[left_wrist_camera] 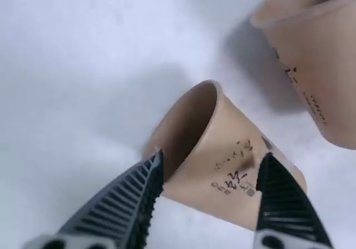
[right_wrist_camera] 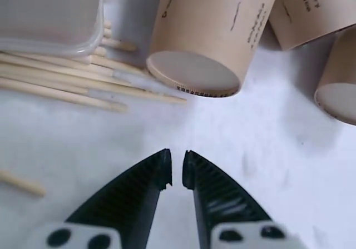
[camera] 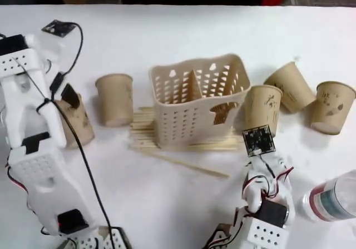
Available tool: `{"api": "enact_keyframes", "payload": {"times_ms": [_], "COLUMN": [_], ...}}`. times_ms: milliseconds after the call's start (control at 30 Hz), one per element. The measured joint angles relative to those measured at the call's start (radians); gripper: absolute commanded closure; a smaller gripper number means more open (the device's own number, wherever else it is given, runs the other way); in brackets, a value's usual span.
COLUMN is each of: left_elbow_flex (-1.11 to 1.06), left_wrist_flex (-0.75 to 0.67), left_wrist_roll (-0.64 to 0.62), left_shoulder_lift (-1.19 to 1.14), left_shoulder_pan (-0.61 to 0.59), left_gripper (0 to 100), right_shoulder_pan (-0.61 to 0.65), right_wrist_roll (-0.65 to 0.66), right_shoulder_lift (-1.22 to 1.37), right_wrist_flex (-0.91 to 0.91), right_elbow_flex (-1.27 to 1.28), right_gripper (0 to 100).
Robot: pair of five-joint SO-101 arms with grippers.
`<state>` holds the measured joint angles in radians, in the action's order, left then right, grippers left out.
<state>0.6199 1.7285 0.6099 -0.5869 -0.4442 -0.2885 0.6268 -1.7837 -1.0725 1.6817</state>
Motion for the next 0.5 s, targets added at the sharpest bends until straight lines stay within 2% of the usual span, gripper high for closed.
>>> {"api": "enact_keyframes", "payload": {"times_ms": [200,500], "left_elbow_flex": [0.000,0.000], "left_wrist_flex": [0.000,0.046], "left_wrist_roll": [-0.002,-0.003], "left_shoulder_lift": [-0.060,-0.074], "left_shoulder_pan": [0.023,0.023], "left_gripper": [74,95], "right_shoulder_pan": [0.000,0.000], "right_wrist_roll": [0.000,0.000], "right_shoulder_lift": [0.000,0.000], "right_wrist_flex": [0.000,0.000], "right_elbow_flex": [0.000,0.000], "right_gripper": [95.0,95.0]}}
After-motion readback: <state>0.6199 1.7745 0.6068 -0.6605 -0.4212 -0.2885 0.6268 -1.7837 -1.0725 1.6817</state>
